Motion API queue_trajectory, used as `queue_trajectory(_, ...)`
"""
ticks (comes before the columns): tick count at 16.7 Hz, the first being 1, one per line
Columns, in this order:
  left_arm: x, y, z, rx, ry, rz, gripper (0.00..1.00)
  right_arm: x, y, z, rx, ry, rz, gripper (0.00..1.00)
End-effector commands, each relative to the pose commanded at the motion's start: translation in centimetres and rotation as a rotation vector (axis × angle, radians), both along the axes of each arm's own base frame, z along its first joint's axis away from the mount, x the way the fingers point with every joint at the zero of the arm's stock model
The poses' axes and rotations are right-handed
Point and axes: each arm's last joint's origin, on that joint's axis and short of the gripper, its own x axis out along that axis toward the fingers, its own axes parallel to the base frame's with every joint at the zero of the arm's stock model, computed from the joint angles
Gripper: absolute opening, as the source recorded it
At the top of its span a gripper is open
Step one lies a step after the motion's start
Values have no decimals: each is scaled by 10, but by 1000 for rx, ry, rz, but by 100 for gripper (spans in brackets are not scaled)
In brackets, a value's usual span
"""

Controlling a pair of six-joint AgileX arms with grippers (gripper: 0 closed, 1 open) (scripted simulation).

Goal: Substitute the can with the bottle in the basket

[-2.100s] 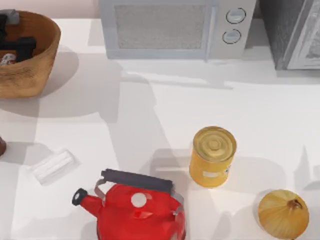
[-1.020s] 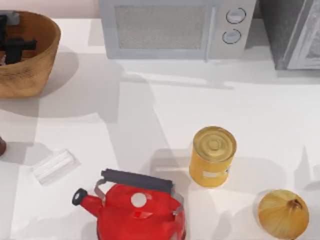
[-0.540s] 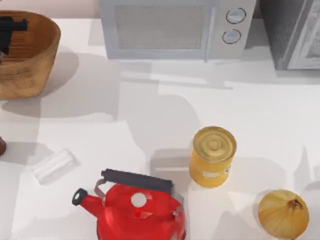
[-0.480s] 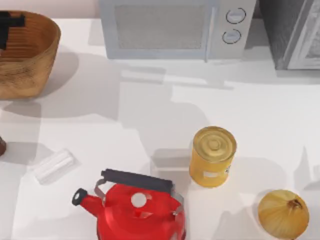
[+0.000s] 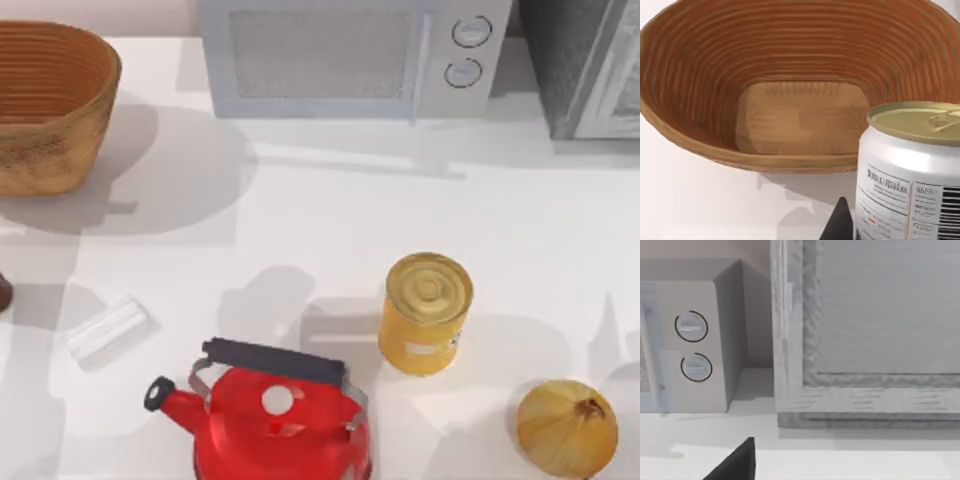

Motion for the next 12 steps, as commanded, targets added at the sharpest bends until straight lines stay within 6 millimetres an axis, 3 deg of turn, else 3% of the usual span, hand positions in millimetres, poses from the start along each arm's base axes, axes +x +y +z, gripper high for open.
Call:
queue_trajectory(3, -78, -8, -23, 3, -224, 0, 0, 0, 0, 0, 0, 0, 0, 100)
queue_trajectory(5, -114, -11, -54, 1, -355, 0, 0, 0, 0, 0, 0, 0, 0, 100)
queue_trajectory(8, -143, -14, -104, -6, -514, 0, 0, 0, 0, 0, 0, 0, 0, 100)
queue_trajectory(12, -153, -16, -150, -17, -659, -1, 0, 0, 0, 0, 0, 0, 0, 100)
